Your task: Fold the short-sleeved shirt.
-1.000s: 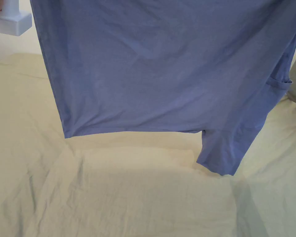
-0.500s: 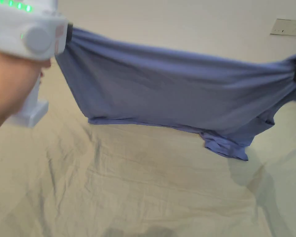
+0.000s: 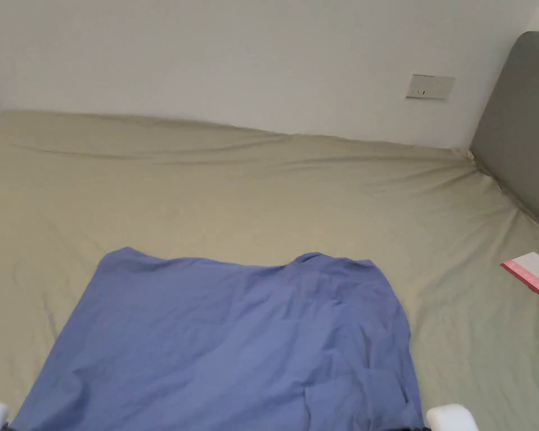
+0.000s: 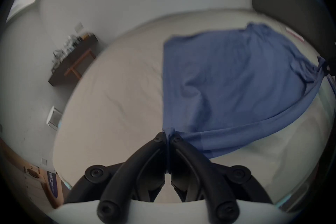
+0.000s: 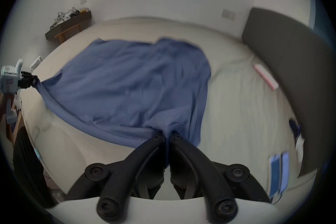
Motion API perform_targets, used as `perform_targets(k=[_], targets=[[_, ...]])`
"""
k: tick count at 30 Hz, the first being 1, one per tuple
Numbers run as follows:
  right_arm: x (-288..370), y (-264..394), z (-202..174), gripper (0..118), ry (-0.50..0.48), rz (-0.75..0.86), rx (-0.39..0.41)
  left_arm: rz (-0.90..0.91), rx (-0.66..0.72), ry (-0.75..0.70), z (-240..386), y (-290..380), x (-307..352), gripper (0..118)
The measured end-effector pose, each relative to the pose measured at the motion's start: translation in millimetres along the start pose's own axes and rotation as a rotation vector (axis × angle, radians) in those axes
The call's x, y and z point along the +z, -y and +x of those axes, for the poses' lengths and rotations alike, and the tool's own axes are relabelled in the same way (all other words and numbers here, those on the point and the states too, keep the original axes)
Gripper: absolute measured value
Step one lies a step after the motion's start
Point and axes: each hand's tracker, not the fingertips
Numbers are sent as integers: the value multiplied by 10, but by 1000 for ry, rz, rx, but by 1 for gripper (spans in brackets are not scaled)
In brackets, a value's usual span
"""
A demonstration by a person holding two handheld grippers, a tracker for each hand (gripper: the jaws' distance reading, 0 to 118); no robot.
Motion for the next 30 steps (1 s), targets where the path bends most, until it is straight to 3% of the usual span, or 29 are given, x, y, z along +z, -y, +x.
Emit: perform_targets(k=[2, 5, 9, 12, 24, 25, 26, 27, 28, 29, 30], targets=[[-19, 262, -14, 6, 1, -66, -12, -57, -31, 1, 82, 254, -5, 0], [49, 526, 14, 6, -14, -134, -92, -87, -67, 22, 149, 484, 29, 0], [230, 698, 62, 6, -28, -156, -281, -110, -97, 23, 228, 610, 55, 0], [308, 746, 65, 6, 14, -173, -254, -141, -124, 47, 263, 661, 94, 0], [318, 670, 147, 7, 15, -285, -217, -201, -151, 98, 237, 636, 69, 0], [297, 658, 150, 14, 9, -299, -211, -211, -162, 99, 233, 598, 54, 1], [259, 650, 166, 42, 11, -300, -198, -215, -166, 99, 224, 531, 75, 9], [305, 609, 162, 75, 74, -279, -169, -208, -162, 95, 211, 466, 117, 26], [355, 563, 180, 98, 127, -255, -145, -156, -134, 88, 178, 395, 165, 56], [437, 483, 216, 109, 117, -208, -153, -111, -92, 98, 138, 314, 239, 90], [575, 344, 198, 109, 115, -140, -180, -74, -31, 128, 92, 198, 336, 91]])
